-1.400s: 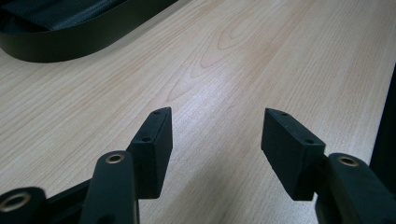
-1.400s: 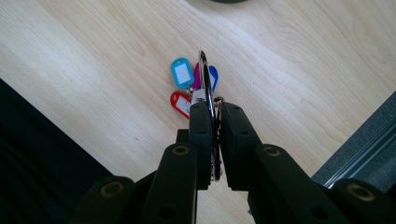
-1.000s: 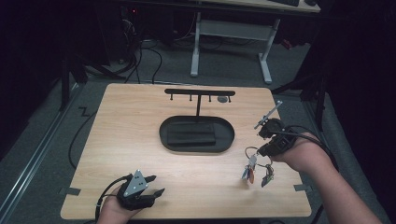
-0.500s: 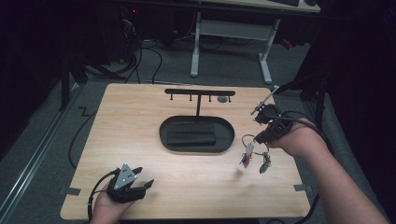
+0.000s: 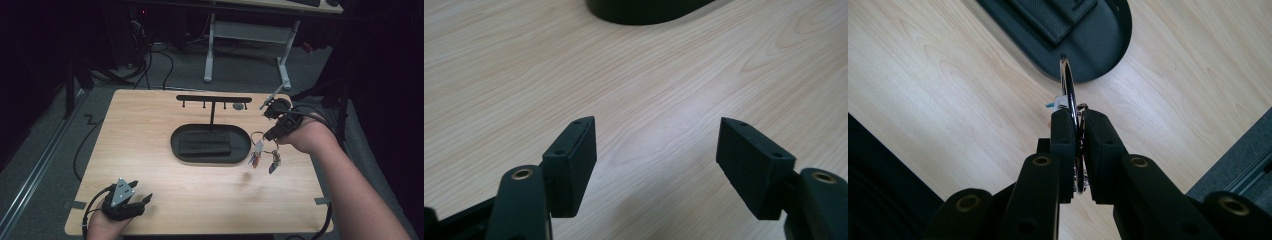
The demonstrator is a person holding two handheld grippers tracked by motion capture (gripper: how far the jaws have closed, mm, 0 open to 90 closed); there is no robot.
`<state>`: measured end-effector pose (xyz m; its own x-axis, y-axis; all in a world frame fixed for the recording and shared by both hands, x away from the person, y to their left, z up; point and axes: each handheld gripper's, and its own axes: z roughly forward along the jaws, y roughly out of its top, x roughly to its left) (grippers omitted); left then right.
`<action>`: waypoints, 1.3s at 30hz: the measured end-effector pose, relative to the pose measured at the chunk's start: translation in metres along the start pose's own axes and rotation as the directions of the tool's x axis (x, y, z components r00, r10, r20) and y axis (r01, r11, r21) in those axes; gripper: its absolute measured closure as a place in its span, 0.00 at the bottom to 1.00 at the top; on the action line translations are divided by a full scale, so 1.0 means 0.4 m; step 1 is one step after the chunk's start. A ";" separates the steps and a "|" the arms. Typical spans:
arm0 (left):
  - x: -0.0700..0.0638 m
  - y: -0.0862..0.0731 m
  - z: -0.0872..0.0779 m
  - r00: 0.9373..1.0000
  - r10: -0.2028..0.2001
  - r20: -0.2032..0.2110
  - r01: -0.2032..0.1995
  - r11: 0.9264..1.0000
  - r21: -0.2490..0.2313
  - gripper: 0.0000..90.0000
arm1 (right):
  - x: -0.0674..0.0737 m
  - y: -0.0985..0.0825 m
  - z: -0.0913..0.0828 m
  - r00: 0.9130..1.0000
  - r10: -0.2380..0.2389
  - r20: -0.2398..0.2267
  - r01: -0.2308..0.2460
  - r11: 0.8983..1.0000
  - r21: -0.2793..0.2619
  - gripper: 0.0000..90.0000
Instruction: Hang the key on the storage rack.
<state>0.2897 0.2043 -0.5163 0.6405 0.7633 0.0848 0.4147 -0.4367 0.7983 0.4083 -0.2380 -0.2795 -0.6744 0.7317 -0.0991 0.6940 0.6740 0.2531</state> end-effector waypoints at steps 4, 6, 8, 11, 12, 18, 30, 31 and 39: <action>0.014 -0.020 -0.013 1.000 -0.021 -0.010 0.022 1.000 0.011 0.36 | -0.010 0.027 -0.003 1.000 -0.010 -0.004 0.010 1.000 -0.017 0.94; 0.017 -0.027 -0.019 1.000 -0.022 -0.016 0.022 1.000 0.017 0.36 | -0.014 0.042 -0.006 1.000 -0.008 0.001 0.008 1.000 -0.024 0.94; 0.019 -0.032 -0.027 1.000 -0.023 -0.018 0.024 1.000 0.020 0.36 | -0.020 0.057 -0.005 1.000 -0.009 -0.003 0.009 0.999 -0.033 0.94; 0.017 -0.033 -0.031 1.000 -0.026 -0.018 0.026 1.000 0.017 0.36 | -0.026 0.080 -0.001 1.000 -0.007 0.003 0.007 0.999 -0.037 0.94; 0.017 -0.033 -0.031 1.000 -0.026 -0.018 0.026 1.000 0.017 0.36 | -0.026 0.080 -0.001 1.000 -0.007 0.003 0.007 0.999 -0.037 0.94; 0.012 -0.033 -0.027 1.000 -0.006 -0.010 0.006 1.000 0.028 0.36 | -0.048 0.122 0.025 1.000 0.023 -0.005 -0.023 0.998 -0.052 0.94; 0.007 -0.033 -0.022 1.000 0.002 0.005 -0.002 0.999 0.036 0.36 | -0.154 0.180 0.109 0.994 0.112 0.003 -0.112 0.992 -0.057 0.93; 0.007 -0.033 -0.022 1.000 0.004 0.008 -0.005 0.999 0.044 0.36 | -0.159 0.182 0.114 0.992 0.123 0.004 -0.123 0.991 -0.058 0.93; 0.002 -0.035 -0.020 1.000 0.011 0.019 -0.012 0.999 0.049 0.36 | -0.181 0.206 0.154 0.990 0.140 0.007 -0.139 0.988 -0.061 0.93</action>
<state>0.2792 0.2148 -0.5224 0.6573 0.7491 0.0827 0.4379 -0.4689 0.7671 0.5300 -0.2292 -0.3109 -0.5691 0.8193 -0.0698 0.7642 0.5584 0.3229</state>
